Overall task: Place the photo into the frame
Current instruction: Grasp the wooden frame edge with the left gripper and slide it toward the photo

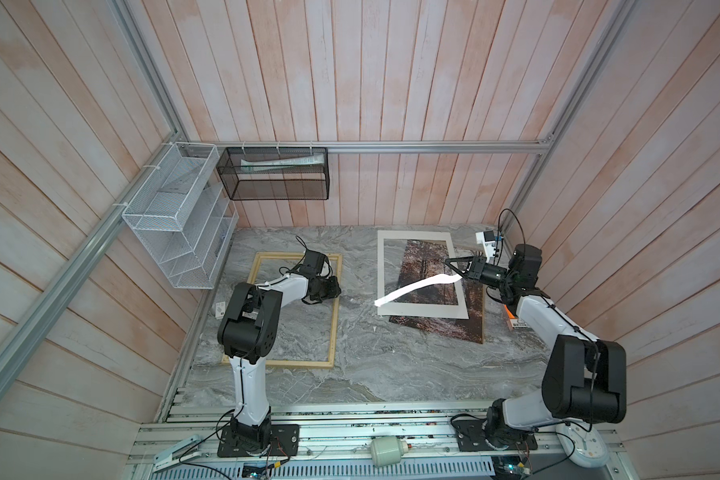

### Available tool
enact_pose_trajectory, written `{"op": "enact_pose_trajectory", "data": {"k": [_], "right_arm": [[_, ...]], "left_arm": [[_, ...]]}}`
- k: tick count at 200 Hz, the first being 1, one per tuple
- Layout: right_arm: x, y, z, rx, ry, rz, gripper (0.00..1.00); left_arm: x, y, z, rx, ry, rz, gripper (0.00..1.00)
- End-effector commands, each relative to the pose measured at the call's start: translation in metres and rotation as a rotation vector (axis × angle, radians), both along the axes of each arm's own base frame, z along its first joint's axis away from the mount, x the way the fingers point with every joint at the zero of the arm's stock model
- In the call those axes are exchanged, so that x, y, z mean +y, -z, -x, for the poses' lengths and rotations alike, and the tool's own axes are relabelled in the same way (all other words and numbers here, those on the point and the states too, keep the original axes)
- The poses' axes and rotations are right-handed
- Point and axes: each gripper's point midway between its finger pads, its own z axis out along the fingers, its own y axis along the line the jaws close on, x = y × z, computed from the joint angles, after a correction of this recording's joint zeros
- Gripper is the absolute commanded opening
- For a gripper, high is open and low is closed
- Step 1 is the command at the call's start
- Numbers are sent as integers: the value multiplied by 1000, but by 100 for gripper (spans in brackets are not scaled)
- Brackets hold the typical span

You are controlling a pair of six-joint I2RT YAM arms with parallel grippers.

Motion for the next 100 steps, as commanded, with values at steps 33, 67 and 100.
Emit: {"op": "enact_pose_trajectory", "data": {"k": [33, 67, 100], "right_arm": [[-1, -24, 3, -93, 0, 17, 0], [0, -22, 7, -80, -4, 11, 0], [1, -18, 11, -70, -5, 8, 0]], "left_arm": [[-36, 3, -24, 21, -109, 188, 25], [-56, 4, -35, 29, -147, 276, 24], [-77, -1, -43, 18, -152, 302, 24]]}}
